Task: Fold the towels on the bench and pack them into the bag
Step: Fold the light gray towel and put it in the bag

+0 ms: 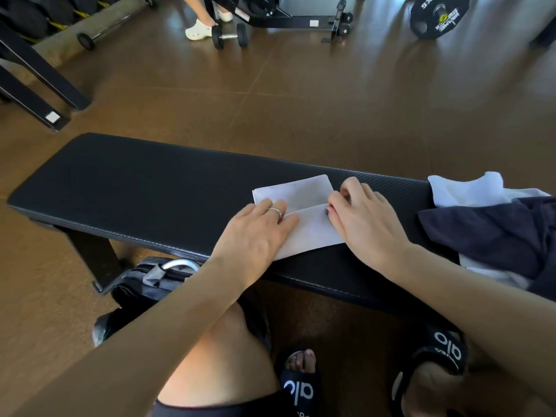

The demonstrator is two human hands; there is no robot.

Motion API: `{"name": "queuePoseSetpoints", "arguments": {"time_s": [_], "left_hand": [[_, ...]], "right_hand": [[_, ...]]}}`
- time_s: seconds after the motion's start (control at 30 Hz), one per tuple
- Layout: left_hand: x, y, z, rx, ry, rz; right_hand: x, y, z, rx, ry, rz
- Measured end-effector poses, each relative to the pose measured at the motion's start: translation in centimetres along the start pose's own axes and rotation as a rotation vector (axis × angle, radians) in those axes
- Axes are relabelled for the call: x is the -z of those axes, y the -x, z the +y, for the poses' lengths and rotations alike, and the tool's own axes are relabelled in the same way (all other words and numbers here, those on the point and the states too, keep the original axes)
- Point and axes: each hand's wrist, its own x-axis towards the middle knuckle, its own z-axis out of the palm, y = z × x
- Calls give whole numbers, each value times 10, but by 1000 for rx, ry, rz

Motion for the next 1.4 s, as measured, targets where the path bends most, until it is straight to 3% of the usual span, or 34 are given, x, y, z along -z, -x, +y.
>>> {"name": "queuePoseSetpoints", "arguments": {"time_s": [0.13,0.23,0.33,0.53,0.6,0.77,0.9,1.2,1.4], "left_hand": [[8,6,-1,26,136,63],[7,10,2,12,83,-30],[8,6,5,30,-5,-123],[17,1,0,33,11,-74],[27,2,-5,120,188,-59],[33,7,-16,341,602,-229],[19,9,-21,550,883,-225],[4,0,-25,848,1039,-256],[3,-12,-26,889,911,-343]], "right_hand": [[16,5,3,217,-57,-13],[19,9,5,310,-99,-159],[18,10,8,280,-145,-197],[23,5,11,266,-190,-159],[27,4,12,220,-254,-161],[35,0,14,-13,-580,-290],[34,-8,16,-224,-783,-347],[20,-23,8,-438,-755,-366],[18,-29,8,-467,-744,-425]]}}
